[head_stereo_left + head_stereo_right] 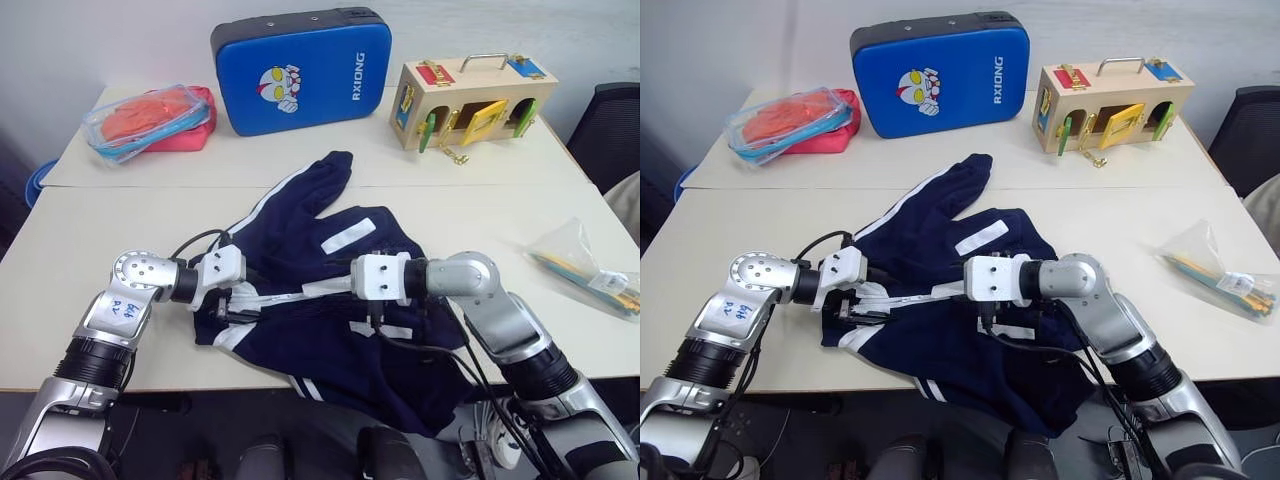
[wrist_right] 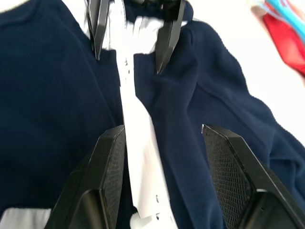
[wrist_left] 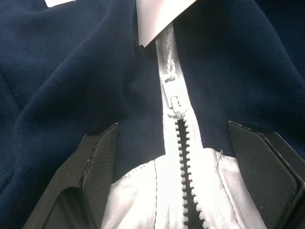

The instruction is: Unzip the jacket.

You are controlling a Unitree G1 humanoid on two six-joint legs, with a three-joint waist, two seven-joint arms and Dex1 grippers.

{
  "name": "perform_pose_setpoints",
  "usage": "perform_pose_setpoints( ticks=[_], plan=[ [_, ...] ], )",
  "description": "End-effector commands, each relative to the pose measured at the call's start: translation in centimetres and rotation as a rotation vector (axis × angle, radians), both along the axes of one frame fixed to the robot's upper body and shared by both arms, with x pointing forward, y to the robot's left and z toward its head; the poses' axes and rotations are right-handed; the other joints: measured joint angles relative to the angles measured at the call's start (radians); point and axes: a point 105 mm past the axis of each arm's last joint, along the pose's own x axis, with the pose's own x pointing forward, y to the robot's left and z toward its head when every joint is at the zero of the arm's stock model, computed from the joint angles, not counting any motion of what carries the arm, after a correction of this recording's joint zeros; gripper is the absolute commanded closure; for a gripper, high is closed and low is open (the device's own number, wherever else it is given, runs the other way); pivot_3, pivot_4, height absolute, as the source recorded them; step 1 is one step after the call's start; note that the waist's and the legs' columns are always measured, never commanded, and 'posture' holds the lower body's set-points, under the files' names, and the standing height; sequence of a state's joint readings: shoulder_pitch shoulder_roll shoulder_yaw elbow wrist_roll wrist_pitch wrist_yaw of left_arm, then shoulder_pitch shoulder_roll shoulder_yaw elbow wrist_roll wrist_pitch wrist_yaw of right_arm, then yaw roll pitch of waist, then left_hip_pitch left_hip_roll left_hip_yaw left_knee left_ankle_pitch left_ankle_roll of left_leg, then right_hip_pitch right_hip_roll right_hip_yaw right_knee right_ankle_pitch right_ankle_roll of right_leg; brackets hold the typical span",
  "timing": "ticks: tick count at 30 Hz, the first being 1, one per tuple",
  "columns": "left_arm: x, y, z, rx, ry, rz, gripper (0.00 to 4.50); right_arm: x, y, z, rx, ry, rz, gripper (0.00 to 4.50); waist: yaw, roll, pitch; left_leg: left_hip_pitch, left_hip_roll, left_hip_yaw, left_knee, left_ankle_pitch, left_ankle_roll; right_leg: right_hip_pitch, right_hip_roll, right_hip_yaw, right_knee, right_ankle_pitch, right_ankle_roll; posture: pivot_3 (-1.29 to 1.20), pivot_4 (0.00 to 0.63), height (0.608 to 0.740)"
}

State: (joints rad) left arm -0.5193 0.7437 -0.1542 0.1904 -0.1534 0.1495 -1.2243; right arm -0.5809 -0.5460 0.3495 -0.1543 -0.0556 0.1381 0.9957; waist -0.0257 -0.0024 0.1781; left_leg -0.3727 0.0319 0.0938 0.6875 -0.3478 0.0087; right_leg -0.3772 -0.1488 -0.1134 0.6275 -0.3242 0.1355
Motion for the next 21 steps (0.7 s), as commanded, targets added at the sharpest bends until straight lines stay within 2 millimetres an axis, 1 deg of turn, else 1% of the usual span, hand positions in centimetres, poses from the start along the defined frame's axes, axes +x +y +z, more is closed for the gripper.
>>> perform_pose_setpoints(
  ticks=[1, 4, 8, 11, 15, 16, 17, 21],
  plan=[
    [-0.2, 0.4, 0.4, 0.01, -0.031, -0.003, 0.64, 0.2, 0.3, 1.3, 0.053, 0.011, -0.013, 1.91, 0.0, 0.0, 0.0, 0.0, 0.0, 0.0, 0.0, 0.0, 0.0, 0.0, 0.0, 0.0, 0.0, 0.0, 0.0, 0.0, 0.15, 0.74],
    [-0.2, 0.5, 0.4, 0.01, -0.031, 0.0, 0.64, 0.7, 0.1, 1.0, 0.041, 0.022, -0.043, 1.91, 0.0, 0.0, 0.0, 0.0, 0.0, 0.0, 0.0, 0.0, 0.0, 0.0, 0.0, 0.0, 0.0, 0.0, 0.0, 0.0, 0.15, 0.74],
    [-0.2, 0.4, 0.3, 0.008, -0.032, 0.0, 0.64, 1.7, -1.2, -0.8, -0.102, -0.061, -0.07, 1.91, -0.001, 0.0, 0.0, 0.0, 0.0, 0.0, 0.0, 0.0, 0.0, 0.0, 0.0, 0.0, 0.0, 0.0, 0.0, 0.0, 0.15, 0.74],
    [-0.1, 0.4, 0.3, 0.009, -0.034, 0.0, 0.64, 2.1, -1.6, -1.5, -0.155, -0.109, -0.067, 2.48, -0.001, 0.0, 0.0, 0.0, 0.0, 0.001, 0.0, 0.0, 0.0, 0.0, 0.0, 0.0, 0.0, 0.0, 0.0, 0.0, 0.15, 0.74],
    [0.0, 0.5, 0.1, 0.013, -0.035, 0.005, 0.64, 2.0, -1.8, -1.7, -0.175, -0.16, -0.032, 3.93, -0.001, 0.0, 0.0, 0.0, 0.0, 0.001, -0.001, 0.0, 0.0, 0.0, 0.0, 0.0, 0.0, 0.0, 0.0, 0.0, 0.15, 0.74],
    [0.0, 0.5, 0.0, 0.013, -0.034, 0.005, 0.64, 1.8, -1.8, -1.8, -0.174, -0.163, -0.028, 4.24, -0.001, 0.0, 0.0, 0.0, 0.0, 0.001, -0.001, 0.0, 0.0, 0.0, 0.0, 0.0, 0.0, 0.0, 0.0, 0.0, 0.15, 0.74],
    [0.0, 0.5, -0.1, 0.014, -0.034, 0.005, 0.64, 1.8, -1.8, -1.8, -0.173, -0.165, -0.025, 4.44, -0.001, 0.0, 0.0, 0.0, 0.0, 0.001, -0.001, 0.0, 0.0, 0.0, 0.0, 0.0, 0.0, 0.0, 0.0, 0.0, 0.15, 0.74],
    [0.2, 0.5, -0.7, 0.016, -0.026, 0.013, 0.64, 1.5, -1.8, -1.4, -0.155, -0.189, -0.021, 4.44, -0.001, 0.0, 0.0, 0.0, 0.0, 0.001, -0.001, 0.0, 0.0, 0.0, 0.0, 0.0, 0.0, 0.0, 0.0, 0.0, 0.15, 0.74]
  ],
)
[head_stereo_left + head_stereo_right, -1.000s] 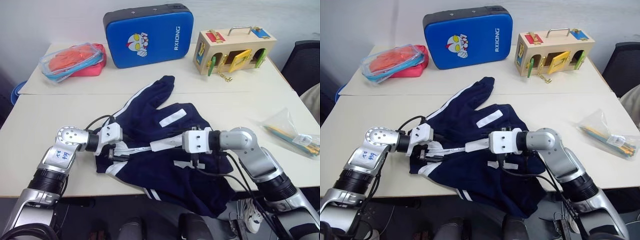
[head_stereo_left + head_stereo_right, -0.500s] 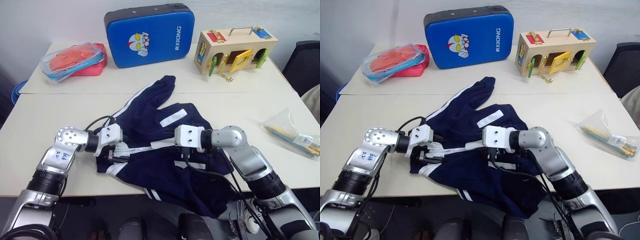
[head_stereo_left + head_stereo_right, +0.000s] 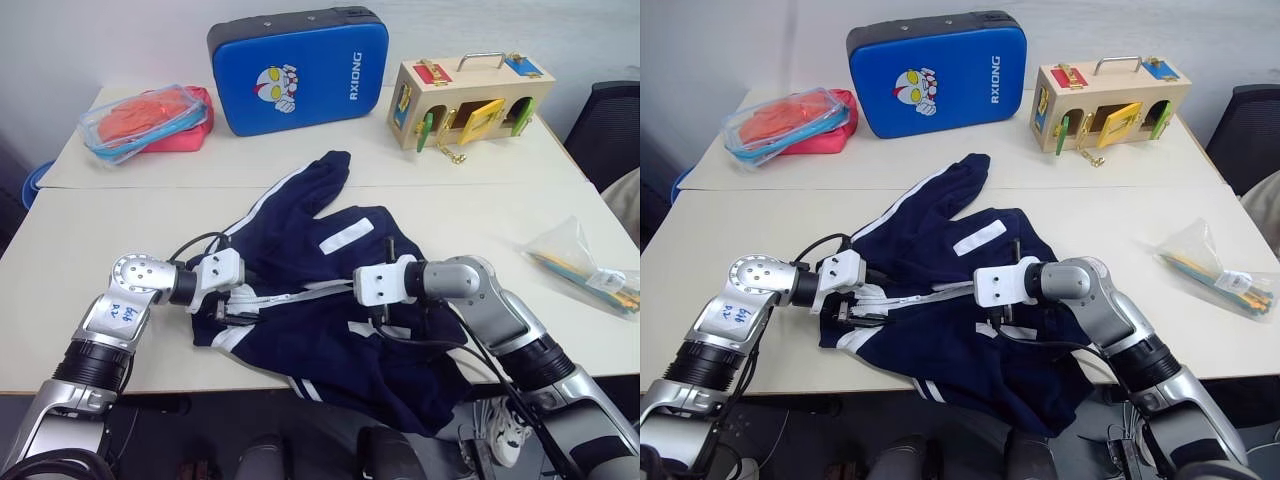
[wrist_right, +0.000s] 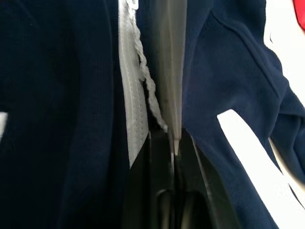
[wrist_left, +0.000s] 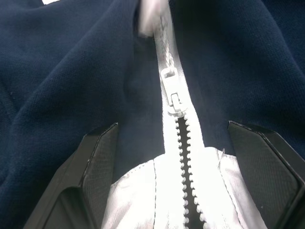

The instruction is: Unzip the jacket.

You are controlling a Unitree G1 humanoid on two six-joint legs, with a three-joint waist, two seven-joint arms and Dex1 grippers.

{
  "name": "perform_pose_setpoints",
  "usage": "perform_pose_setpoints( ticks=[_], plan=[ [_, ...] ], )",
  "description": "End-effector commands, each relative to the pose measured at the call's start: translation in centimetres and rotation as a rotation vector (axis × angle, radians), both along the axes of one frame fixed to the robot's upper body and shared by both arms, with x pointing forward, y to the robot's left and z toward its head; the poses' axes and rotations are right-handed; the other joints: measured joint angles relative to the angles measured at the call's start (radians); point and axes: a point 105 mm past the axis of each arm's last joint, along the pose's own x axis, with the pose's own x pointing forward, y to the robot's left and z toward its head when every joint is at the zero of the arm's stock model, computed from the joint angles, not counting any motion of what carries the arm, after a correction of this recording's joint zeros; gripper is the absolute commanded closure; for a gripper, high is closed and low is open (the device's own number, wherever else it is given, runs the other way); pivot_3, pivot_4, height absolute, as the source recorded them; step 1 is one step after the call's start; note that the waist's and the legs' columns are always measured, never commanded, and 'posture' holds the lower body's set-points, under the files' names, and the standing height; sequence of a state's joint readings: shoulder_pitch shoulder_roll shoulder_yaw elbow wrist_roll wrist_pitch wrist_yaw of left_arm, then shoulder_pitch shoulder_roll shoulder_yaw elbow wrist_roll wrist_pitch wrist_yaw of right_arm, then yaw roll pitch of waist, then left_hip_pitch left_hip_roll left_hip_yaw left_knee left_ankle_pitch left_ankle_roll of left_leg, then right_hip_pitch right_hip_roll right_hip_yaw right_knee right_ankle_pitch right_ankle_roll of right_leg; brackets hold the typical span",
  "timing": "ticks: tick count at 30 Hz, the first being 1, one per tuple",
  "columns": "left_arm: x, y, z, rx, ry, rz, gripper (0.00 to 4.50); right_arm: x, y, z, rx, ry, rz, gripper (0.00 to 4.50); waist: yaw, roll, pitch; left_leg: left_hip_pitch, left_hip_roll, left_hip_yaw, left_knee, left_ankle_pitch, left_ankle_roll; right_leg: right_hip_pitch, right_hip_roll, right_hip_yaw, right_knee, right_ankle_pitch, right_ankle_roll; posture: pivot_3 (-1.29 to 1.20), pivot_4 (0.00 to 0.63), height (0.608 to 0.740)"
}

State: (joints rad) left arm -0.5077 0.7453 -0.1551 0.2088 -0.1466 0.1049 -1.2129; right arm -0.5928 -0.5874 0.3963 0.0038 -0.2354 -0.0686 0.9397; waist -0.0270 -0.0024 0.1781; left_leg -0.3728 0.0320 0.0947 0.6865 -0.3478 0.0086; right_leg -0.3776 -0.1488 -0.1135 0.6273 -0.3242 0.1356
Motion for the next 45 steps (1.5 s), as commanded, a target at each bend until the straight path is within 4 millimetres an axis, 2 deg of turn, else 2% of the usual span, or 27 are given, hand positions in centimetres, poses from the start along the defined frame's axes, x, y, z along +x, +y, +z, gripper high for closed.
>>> perform_pose_setpoints(
  ticks=[1, 7, 13, 16, 17, 18, 20, 23, 31, 35, 45],
  plan=[
    [0.4, 0.4, -0.6, 0.012, -0.006, 0.021, 0.64, -0.4, 0.0, 1.4, 0.025, -0.061, 0.019, 4.44, 0.0, 0.0, 0.0, 0.0, 0.0, 0.0, 0.0, 0.0, 0.0, 0.0, 0.0, 0.0, 0.0, 0.0, 0.0, 0.0, 0.15, 0.74],
    [1.1, 1.0, -1.6, 0.025, 0.001, 0.048, 0.64, -1.1, -0.5, 1.8, 0.027, -0.092, 0.03, 4.44, 0.002, 0.0, 0.0, 0.0, 0.0, 0.0, 0.0, 0.0, 0.0, 0.001, 0.0, 0.0, 0.0, 0.0, 0.0, 0.0, 0.15, 0.74],
    [1.2, 0.9, -1.5, 0.023, 0.0, 0.038, 0.64, -1.8, -0.5, 2.0, 0.067, -0.111, 0.043, 4.44, 0.001, 0.0, 0.0, 0.001, 0.0, 0.0, 0.0, 0.0, 0.0, 0.001, 0.0, 0.0, 0.0, 0.0, 0.0, 0.0, 0.15, 0.74],
    [1.3, 0.8, -1.5, 0.024, -0.001, 0.034, 0.64, -1.5, -0.6, 1.7, 0.049, -0.115, 0.028, 3.86, 0.002, 0.0, 0.0, 0.001, 0.0, 0.0, 0.0, 0.0, 0.0, 0.001, 0.0, 0.0, 0.001, 0.0, 0.0, 0.0, 0.15, 0.74],
    [1.3, 0.8, -1.5, 0.024, -0.002, 0.032, 0.64, -1.4, -0.6, 1.5, 0.04, -0.113, 0.026, 3.54, 0.002, 0.0, 0.0, 0.001, 0.0, 0.0, 0.0, 0.0, 0.0, 0.001, 0.0, 0.0, 0.001, 0.0, 0.0, 0.0, 0.15, 0.74],
    [1.4, 0.8, -1.4, 0.024, -0.002, 0.032, 0.64, -1.3, -0.7, 1.4, 0.033, -0.108, 0.027, 3.54, 0.002, 0.0, 0.0, 0.001, 0.0, 0.0, 0.0, 0.0, 0.0, 0.001, 0.0, 0.0, 0.001, 0.0, 0.0, 0.0, 0.15, 0.74],
    [1.4, 0.8, -1.4, 0.024, -0.003, 0.03, 0.64, -1.3, -0.6, 1.2, 0.023, -0.1, 0.034, 3.66, 0.002, 0.0, 0.0, 0.001, 0.0, 0.0, 0.0, 0.0, 0.0, 0.001, 0.0, 0.0, 0.001, 0.0, 0.0, 0.0, 0.15, 0.74],
    [1.5, 0.8, -1.4, 0.027, -0.003, 0.029, 0.64, -1.2, -0.5, 1.2, 0.024, -0.102, 0.039, 4.49, 0.001, 0.0, 0.0, 0.001, 0.0, 0.0, 0.0, 0.001, 0.0, 0.001, 0.0, 0.0, 0.001, 0.0, 0.0, 0.0, 0.15, 0.74],
    [1.4, 0.8, -1.5, 0.03, -0.002, 0.032, 0.64, -1.2, -0.2, 1.4, 0.021, -0.105, 0.065, 4.49, 0.001, 0.0, 0.0, 0.001, 0.0, 0.0, 0.0, 0.001, 0.0, 0.001, 0.0, 0.0, 0.001, 0.0, 0.0, 0.0, 0.15, 0.74],
    [1.5, 0.9, -2.0, 0.03, 0.003, 0.041, 0.64, -0.9, -0.8, 1.6, -0.012, -0.12, 0.065, 4.49, 0.002, 0.0, 0.0, 0.001, 0.0, 0.0, 0.0, 0.001, 0.0, 0.001, 0.0, 0.0, 0.001, 0.0, 0.0, 0.0, 0.15, 0.74],
    [1.5, 1.2, -4.1, 0.054, 0.055, 0.068, 0.64, 0.8, -6.1, 3.1, -0.124, -0.171, -0.028, 4.49, 0.018, 0.0, 0.0, 0.002, -0.001, 0.0, 0.0, 0.001, 0.0, 0.002, 0.0, 0.0, 0.0, 0.0, 0.0, 0.0, 0.15, 0.74]
  ],
)
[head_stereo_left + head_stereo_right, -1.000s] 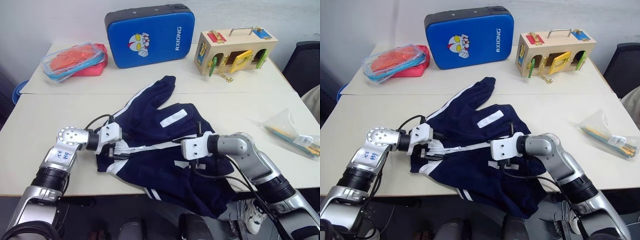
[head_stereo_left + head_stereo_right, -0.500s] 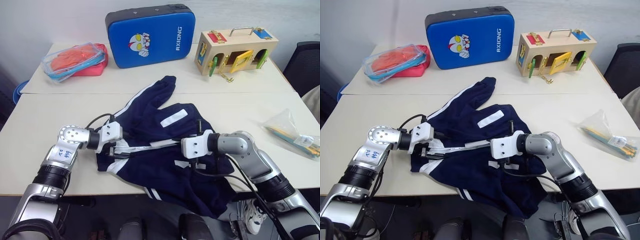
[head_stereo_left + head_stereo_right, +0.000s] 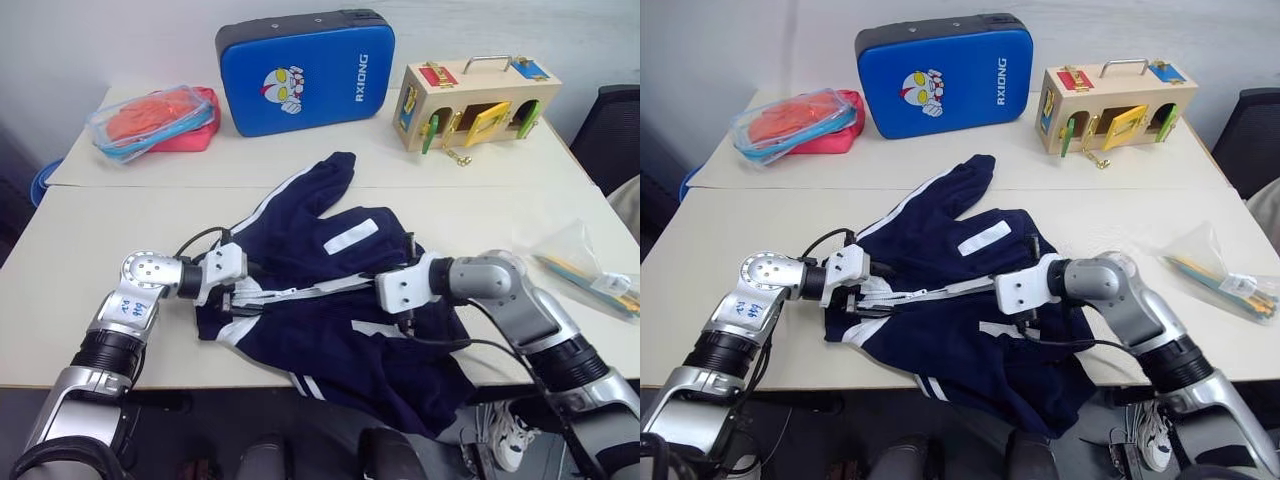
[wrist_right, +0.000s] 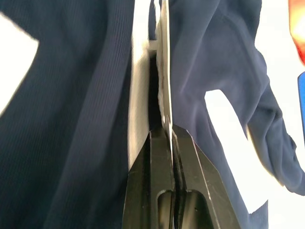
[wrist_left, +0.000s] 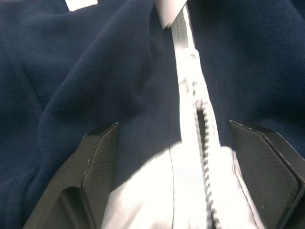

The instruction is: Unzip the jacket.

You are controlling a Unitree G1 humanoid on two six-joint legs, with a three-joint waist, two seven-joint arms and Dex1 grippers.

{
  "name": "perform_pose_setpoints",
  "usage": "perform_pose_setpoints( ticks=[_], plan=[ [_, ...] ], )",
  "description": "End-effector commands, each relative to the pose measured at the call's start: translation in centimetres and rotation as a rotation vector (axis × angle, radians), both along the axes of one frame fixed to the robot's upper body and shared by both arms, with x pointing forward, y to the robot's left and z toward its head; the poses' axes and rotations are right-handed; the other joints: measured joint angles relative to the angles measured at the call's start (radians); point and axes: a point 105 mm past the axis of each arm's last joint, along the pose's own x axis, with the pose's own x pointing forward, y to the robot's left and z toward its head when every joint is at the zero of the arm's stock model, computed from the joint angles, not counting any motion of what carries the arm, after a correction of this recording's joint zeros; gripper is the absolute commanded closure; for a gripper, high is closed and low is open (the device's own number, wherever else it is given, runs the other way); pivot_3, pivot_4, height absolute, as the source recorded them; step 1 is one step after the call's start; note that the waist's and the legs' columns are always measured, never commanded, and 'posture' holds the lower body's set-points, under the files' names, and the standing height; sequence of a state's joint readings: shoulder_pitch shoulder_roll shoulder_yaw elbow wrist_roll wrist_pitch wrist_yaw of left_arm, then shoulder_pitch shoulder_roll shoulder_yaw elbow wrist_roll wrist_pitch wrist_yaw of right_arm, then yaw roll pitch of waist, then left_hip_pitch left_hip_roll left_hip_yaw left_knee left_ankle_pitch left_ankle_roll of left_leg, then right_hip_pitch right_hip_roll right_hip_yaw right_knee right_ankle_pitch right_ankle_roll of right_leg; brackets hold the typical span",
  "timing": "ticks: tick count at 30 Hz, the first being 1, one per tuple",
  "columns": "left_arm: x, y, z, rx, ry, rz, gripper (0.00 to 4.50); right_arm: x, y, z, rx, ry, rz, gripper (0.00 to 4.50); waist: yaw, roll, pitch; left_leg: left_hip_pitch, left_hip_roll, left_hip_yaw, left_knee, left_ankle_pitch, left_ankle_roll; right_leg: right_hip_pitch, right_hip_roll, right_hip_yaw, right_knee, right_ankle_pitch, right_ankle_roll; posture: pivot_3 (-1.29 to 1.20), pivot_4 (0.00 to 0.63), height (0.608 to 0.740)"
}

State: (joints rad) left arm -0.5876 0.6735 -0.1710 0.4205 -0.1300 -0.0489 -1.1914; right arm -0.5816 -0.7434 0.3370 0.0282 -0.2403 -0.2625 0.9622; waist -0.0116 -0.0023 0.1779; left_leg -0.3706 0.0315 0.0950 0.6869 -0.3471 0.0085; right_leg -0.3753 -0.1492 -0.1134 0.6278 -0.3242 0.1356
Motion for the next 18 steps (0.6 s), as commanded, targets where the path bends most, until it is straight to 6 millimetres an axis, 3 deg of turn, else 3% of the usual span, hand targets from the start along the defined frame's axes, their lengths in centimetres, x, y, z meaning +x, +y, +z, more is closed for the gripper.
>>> perform_pose_setpoints(
  ticks=[1, 7, 18],
  plan=[
    [-0.5, 1.7, -3.7, 0.109, 0.104, 0.062, 0.64, 0.9, -2.5, 1.9, 0.0, -0.055, -0.063, 4.49, 0.004, 0.0, 0.0, 0.0, 0.0, 0.0, 0.0, 0.0, 0.0, 0.0, 0.0, 0.0, 0.0, 0.0, 0.0, 0.0, 0.15, 0.74],
    [-0.6, 2.7, -4.4, 0.137, 0.121, 0.074, 0.64, 1.6, -5.3, 2.5, -0.029, -0.069, -0.131, 4.49, 0.006, 0.002, -0.002, 0.002, 0.0, 0.002, 0.0, 0.001, -0.001, 0.001, 0.0, 0.0, 0.001, 0.0, 0.0, 0.0, 0.15, 0.74],
    [-1.1, 3.3, -4.4, 0.15, 0.12, 0.07, 0.64, 4.6, -14.4, 3.9, -0.123, -0.134, -0.388, 4.49, -0.012, 0.004, -0.003, 0.002, 0.001, 0.004, 0.0, 0.002, -0.001, 0.001, 0.0, 0.0, 0.001, 0.0, 0.0, 0.0, 0.15, 0.74]
  ],
)
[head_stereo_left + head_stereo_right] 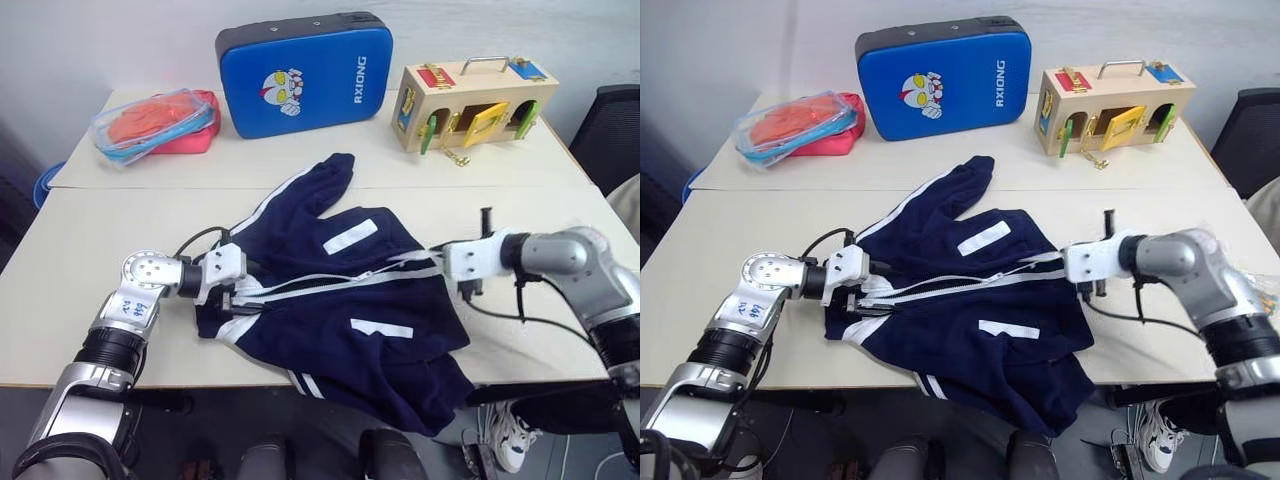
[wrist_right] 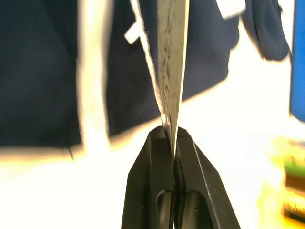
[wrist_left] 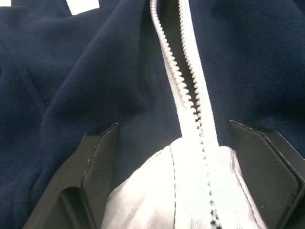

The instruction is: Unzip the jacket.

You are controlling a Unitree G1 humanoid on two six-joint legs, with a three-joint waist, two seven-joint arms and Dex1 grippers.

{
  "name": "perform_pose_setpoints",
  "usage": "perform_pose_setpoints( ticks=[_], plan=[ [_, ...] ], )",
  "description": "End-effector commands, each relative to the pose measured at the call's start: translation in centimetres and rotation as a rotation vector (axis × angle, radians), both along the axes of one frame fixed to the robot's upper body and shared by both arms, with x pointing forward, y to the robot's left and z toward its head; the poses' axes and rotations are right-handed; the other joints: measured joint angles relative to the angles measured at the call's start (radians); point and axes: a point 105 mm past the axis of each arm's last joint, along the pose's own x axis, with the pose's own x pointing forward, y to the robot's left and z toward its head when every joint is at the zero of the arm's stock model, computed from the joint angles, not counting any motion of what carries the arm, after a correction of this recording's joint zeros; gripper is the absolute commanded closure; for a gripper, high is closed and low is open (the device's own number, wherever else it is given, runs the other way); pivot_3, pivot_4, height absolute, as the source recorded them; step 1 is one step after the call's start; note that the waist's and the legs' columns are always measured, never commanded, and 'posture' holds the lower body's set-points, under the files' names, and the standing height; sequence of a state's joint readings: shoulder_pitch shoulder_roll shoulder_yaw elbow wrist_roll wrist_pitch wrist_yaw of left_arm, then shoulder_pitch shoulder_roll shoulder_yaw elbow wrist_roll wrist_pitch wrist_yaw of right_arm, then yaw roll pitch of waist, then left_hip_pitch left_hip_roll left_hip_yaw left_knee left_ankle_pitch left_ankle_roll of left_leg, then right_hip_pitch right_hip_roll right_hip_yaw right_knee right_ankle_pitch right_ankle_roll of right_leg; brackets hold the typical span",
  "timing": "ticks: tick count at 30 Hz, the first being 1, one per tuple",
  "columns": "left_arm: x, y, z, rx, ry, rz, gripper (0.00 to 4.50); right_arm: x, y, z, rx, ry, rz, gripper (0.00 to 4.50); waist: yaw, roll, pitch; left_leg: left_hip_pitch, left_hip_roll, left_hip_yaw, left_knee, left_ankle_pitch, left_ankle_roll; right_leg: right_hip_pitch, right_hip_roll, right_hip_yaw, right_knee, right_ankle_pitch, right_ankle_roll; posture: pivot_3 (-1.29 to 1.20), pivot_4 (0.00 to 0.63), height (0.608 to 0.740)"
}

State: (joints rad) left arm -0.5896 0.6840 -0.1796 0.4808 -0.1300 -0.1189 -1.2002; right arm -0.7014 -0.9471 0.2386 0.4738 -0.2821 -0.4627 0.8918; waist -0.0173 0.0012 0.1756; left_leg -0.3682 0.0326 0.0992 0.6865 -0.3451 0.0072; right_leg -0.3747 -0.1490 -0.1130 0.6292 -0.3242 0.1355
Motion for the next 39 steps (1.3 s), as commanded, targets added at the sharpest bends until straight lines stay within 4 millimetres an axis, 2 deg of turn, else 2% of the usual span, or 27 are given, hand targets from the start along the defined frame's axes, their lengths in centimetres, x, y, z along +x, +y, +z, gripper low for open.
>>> perform_pose_setpoints(
  ticks=[1, 6, 10, 14, 16, 19, 24, 27, 30, 35, 37, 39],
  plan=[
    [-1.1, 2.7, -3.8, 0.136, 0.125, 0.079, 0.64, 0.4, -3.2, 1.3, -0.033, -0.051, -0.08, 4.49, -0.009, 0.001, -0.001, 0.0, 0.0, 0.0, 0.0, 0.0, 0.0, 0.0, 0.0, 0.0, 0.0, 0.0, 0.0, 0.0, 0.15, 0.74],
    [-1.0, 2.8, -3.9, 0.138, 0.122, 0.084, 0.64, 0.7, -7.5, 1.2, -0.086, -0.064, -0.209, 4.49, -0.013, 0.004, -0.002, 0.0, 0.0, 0.003, -0.001, 0.0, 0.0, 0.0, 0.0, 0.0, 0.0, 0.0, 0.0, 0.0, 0.15, 0.74],
    [-1.0, 2.9, -3.9, 0.138, 0.119, 0.084, 0.64, 1.0, -10.8, 2.3, -0.114, -0.115, -0.342, 4.49, -0.014, 0.006, -0.003, 0.0, 0.0, 0.004, -0.002, 0.0, 0.0, 0.0, 0.0, 0.001, -0.001, 0.0, 0.0, 0.0, 0.15, 0.74],
    [-0.9, 2.8, -3.8, 0.138, 0.116, 0.083, 0.64, 1.4, -12.1, 3.2, -0.122, -0.154, -0.4, 4.49, -0.014, 0.008, -0.004, 0.0, 0.0, 0.004, -0.002, 0.0, 0.0, -0.001, 0.0, 0.001, -0.001, 0.0, 0.0, 0.0, 0.15, 0.74],
    [-0.9, 2.7, -3.7, 0.137, 0.113, 0.082, 0.64, 1.6, -11.9, 3.2, -0.12, -0.158, -0.399, 4.49, -0.014, 0.008, -0.004, 0.0, 0.0, 0.004, -0.002, 0.0, 0.0, -0.001, 0.0, 0.001, -0.001, 0.0, 0.0, 0.0, 0.15, 0.74],
    [-0.8, 2.6, -3.7, 0.133, 0.11, 0.081, 0.64, 2.2, -10.8, 3.3, -0.112, -0.173, -0.357, 4.49, -0.015, 0.008, -0.004, 0.0, 0.0, 0.004, -0.002, 0.0, 0.0, -0.001, 0.0, 0.001, -0.001, 0.0, 0.0, 0.0, 0.15, 0.74],
    [-0.7, 2.1, -3.0, 0.089, 0.106, 0.081, 0.64, 3.4, -5.4, 3.3, 0.153, -0.071, -0.24, 4.49, -0.018, 0.009, -0.005, 0.001, 0.0, 0.004, -0.002, 0.001, -0.001, 0.0, 0.0, 0.001, 0.0, 0.0, 0.0, 0.0, 0.15, 0.74],
    [-0.5, 1.5, -1.8, 0.034, 0.111, 0.089, 0.64, 3.6, -3.3, 2.9, 0.243, 0.011, -0.193, 3.9, -0.016, 0.009, -0.005, 0.0, 0.0, 0.003, -0.002, 0.001, -0.001, 0.0, 0.0, 0.0, 0.0, 0.0, 0.0, 0.0, 0.15, 0.74],
    [-0.6, 1.2, 0.4, -0.032, 0.135, 0.086, 0.1, 3.1, -2.3, 2.6, 0.304, 0.123, -0.171, 2.89, -0.012, 0.009, -0.005, -0.002, 0.0, 0.001, -0.002, 0.001, -0.001, -0.001, 0.0, 0.0, -0.001, 0.0, 0.0, 0.0, 0.15, 0.74],
    [-1.4, 2.4, 4.9, -0.124, 0.151, 0.106, 0.0, 0.7, -3.8, 3.2, 0.365, 0.316, -0.19, 1.23, -0.01, 0.004, 0.001, -0.006, 0.0, -0.005, -0.003, 0.001, 0.0, -0.002, 0.0, -0.004, -0.003, 0.0, 0.0, 0.0, 0.15, 0.74],
    [-1.9, 3.6, 6.9, -0.153, 0.156, 0.132, 0.0, -0.7, -5.1, 4.0, 0.42, 0.395, -0.214, 0.5, -0.009, 0.004, 0.006, -0.007, -0.001, -0.005, -0.002, 0.001, 0.0, -0.003, 0.0, -0.004, -0.003, 0.0, 0.0, 0.0, 0.15, 0.74],
    [-2.5, 5.4, 8.4, -0.156, 0.152, 0.173, 0.0, -2.0, -6.6, 5.1, 0.49, 0.442, -0.247, 0.04, -0.01, 0.004, 0.009, -0.007, -0.001, -0.006, -0.002, 0.001, 0.0, -0.003, 0.0, -0.005, -0.003, 0.0, 0.0, 0.0, 0.15, 0.74]
  ],
)
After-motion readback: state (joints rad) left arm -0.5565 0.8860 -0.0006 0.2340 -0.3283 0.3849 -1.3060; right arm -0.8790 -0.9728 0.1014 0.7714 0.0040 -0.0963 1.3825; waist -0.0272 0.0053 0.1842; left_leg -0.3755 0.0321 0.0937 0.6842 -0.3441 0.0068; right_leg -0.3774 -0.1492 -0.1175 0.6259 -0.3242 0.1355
